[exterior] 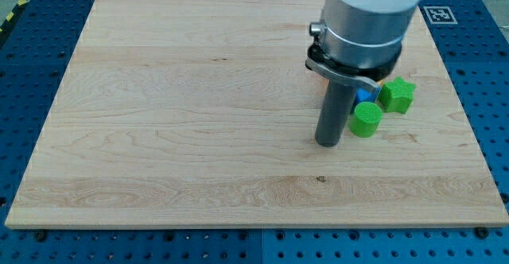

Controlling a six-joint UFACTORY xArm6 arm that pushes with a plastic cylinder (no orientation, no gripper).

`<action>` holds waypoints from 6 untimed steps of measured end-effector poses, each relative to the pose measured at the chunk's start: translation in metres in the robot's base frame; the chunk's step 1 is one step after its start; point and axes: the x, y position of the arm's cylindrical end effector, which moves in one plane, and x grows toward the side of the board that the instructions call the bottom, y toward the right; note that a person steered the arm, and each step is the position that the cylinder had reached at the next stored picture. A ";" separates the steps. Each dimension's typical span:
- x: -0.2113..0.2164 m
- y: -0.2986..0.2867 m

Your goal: Drag the green circle into the bottom side of the green star

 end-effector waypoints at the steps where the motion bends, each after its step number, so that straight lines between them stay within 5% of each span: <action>1: -0.013 0.003; 6: 0.005 0.109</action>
